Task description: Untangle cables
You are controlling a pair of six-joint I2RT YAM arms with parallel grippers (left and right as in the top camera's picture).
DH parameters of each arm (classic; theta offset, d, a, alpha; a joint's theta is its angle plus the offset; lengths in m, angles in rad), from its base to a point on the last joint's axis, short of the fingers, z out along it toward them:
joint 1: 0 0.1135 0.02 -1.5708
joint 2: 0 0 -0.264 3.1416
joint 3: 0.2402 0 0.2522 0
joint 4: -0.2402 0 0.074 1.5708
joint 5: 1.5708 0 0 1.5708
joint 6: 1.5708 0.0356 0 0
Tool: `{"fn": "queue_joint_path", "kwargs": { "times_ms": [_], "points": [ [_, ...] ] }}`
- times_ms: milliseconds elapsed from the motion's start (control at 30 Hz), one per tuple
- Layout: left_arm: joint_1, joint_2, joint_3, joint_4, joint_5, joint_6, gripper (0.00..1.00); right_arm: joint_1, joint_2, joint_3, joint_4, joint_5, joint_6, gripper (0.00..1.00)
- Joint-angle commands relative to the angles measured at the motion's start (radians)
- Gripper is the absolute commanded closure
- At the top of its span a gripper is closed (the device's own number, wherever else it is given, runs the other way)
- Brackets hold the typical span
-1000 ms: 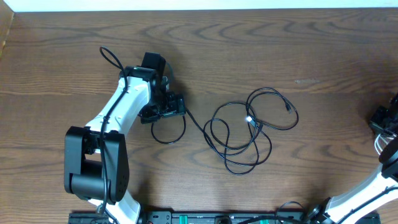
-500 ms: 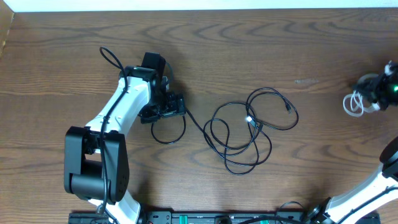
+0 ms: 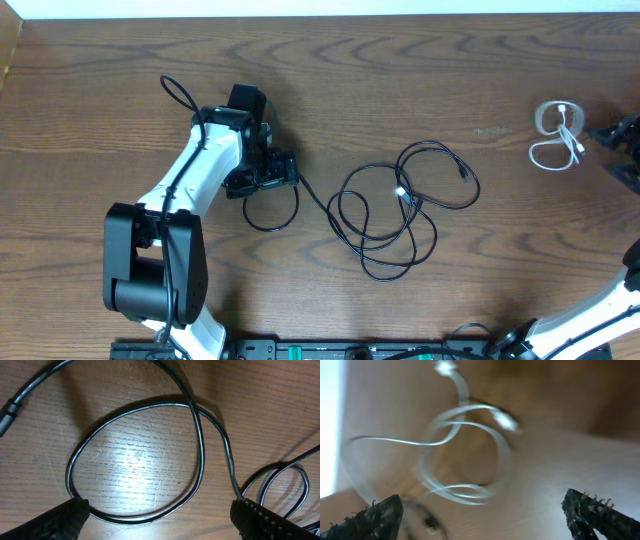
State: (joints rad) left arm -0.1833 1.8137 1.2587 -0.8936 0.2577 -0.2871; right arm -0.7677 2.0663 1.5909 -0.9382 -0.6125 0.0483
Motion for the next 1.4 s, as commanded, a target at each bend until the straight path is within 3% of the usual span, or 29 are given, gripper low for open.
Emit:
{"fn": "queue_joint_path", "kwargs": {
  "times_ms": [0,433,633,1367],
  "points": [
    [0.0,-0.003,0.002,-0.005,0.003,0.013,0.05,0.004,0.004,0.007,-0.014,0.195,0.072,0.01],
    [0.0,-0.003,0.002,-0.005,0.003,0.013,0.05,0.003,0.004,-0.072,-0.015,0.281,0.086,0.01],
    [0.0,-0.003,0.002,-0.005,0.003,0.013,0.05,0.003,0.004,-0.132,0.088,0.282,0.086,0.01],
    [0.0,-0.003,0.002,-0.005,0.003,0.013,0.05,0.003,0.004,-0.132,0.087,0.282,0.086,0.01]
  ]
}}
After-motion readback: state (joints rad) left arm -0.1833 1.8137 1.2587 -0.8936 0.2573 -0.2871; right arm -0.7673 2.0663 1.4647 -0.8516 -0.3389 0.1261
